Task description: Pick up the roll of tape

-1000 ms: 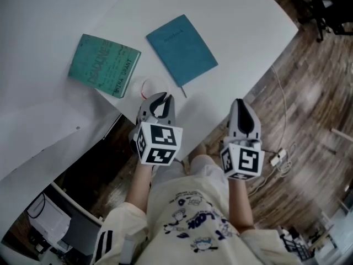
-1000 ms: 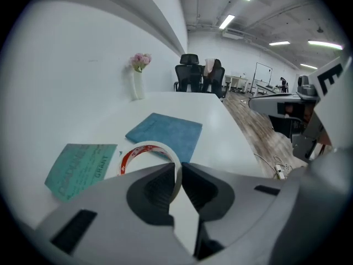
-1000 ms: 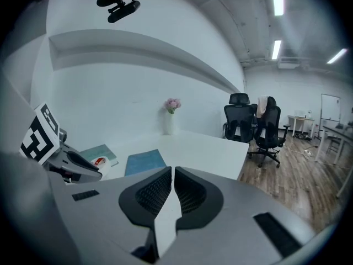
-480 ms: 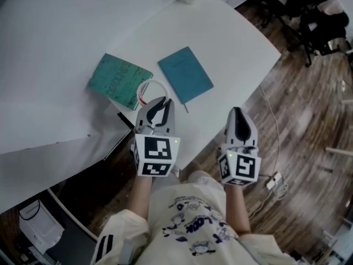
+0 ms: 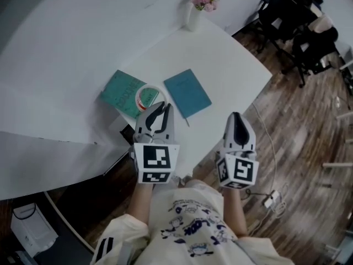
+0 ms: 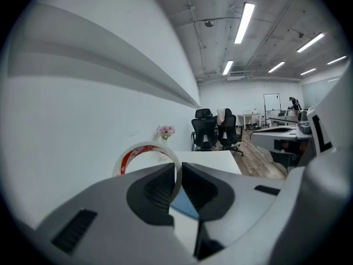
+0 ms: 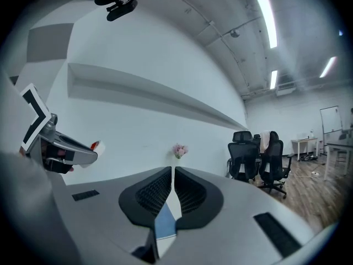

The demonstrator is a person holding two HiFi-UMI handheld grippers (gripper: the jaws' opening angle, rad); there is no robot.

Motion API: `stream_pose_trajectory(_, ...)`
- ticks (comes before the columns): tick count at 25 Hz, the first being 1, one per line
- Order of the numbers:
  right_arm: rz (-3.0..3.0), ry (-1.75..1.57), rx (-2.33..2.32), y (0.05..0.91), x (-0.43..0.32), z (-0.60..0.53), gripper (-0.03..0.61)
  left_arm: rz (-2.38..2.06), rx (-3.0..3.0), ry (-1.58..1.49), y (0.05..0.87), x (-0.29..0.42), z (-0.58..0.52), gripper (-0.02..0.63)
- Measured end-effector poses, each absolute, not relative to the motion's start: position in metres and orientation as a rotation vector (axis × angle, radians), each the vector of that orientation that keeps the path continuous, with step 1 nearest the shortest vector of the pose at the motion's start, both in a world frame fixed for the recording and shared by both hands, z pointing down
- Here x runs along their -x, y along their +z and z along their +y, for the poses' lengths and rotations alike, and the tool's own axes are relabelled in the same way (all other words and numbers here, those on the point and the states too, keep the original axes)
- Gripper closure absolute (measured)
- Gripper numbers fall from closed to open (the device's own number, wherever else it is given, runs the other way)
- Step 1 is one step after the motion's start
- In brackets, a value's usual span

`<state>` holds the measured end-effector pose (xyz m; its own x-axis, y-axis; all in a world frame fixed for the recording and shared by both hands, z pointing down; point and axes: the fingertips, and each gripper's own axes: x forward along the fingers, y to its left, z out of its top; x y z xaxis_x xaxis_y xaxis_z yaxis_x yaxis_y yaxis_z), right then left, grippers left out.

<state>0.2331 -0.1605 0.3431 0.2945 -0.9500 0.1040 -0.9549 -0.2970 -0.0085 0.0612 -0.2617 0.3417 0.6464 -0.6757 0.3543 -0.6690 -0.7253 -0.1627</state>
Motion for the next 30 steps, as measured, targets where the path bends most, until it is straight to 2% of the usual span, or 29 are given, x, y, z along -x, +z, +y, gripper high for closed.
stream_pose_trajectory(16,-1.828,-0.012,-2.528,0.297,-0.231,-0.149,0.560,1.191,2.762,-0.370,0.287,-0.049,-0.251,0.574)
stream_pose_trajectory(30,-1.839,-0.030,-2.513,0.290,-0.227,-0.144,0.563,1.227,2.786,-0.325,0.284,-0.042,-0.246,0.574)
